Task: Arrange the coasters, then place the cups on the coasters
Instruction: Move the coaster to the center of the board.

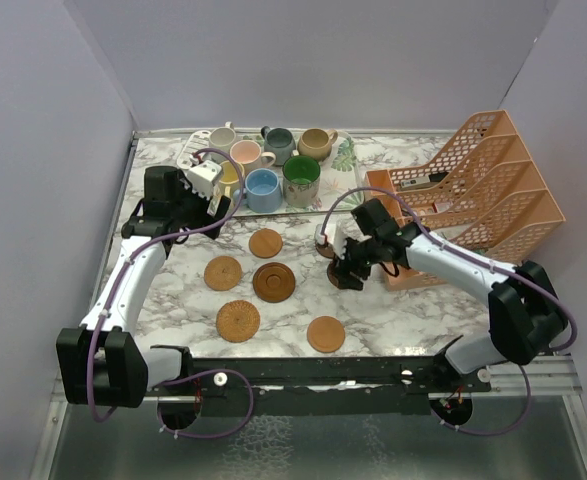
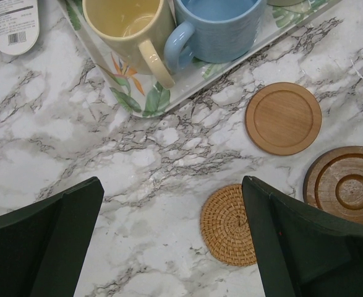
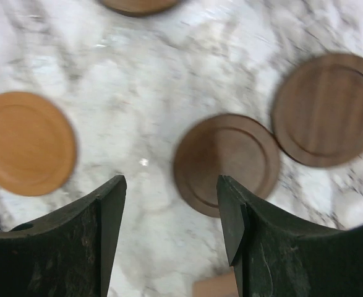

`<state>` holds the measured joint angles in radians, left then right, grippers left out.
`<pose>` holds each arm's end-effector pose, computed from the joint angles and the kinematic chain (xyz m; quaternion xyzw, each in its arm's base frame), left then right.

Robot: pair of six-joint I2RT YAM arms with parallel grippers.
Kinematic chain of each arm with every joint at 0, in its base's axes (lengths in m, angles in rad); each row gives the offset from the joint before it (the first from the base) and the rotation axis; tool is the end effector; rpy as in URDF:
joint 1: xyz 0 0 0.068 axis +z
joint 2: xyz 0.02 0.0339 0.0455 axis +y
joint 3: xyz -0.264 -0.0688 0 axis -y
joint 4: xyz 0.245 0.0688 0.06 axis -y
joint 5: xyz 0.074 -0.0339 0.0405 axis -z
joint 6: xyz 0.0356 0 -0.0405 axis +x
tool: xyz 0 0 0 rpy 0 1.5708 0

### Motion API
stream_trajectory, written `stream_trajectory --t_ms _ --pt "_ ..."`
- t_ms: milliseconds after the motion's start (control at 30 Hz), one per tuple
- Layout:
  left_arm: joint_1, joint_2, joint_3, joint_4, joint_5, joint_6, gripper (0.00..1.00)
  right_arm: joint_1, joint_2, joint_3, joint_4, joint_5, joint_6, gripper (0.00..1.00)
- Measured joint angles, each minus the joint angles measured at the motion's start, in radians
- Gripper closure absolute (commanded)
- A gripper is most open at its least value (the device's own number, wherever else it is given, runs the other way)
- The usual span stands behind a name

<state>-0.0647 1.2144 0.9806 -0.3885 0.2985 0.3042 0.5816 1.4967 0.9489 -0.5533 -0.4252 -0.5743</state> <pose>0.2667 -0.0278 0.2995 0.2281 0.8524 -0.0774 0.4642 0.2334 0.1711 0.2055 -0.5605 0.7694 0.2060 0.2267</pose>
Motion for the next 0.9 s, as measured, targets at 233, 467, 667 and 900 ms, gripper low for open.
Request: stream_trajectory --t_ms 233,467,667,900 --pt "0.000 0.040 0.005 0.005 -0.008 -0.009 0.01 0.197 -0.057 -0.076 -0.007 -0.039 -0.012 0.37" --pt "0.000 0.063 0.005 0.005 -0.018 -0.011 0.01 0.312 -0.029 -0.118 0.034 -0.002 -0.008 0.37" --pt "0.001 0.063 0.005 0.006 -0.020 -0.010 0.01 0.361 0.036 -0.127 0.091 0.077 0.000 0.38" --pt "0.005 0.063 0.005 0.006 -0.020 -0.010 0.01 0.367 0.062 -0.116 0.151 0.127 0.014 0.45"
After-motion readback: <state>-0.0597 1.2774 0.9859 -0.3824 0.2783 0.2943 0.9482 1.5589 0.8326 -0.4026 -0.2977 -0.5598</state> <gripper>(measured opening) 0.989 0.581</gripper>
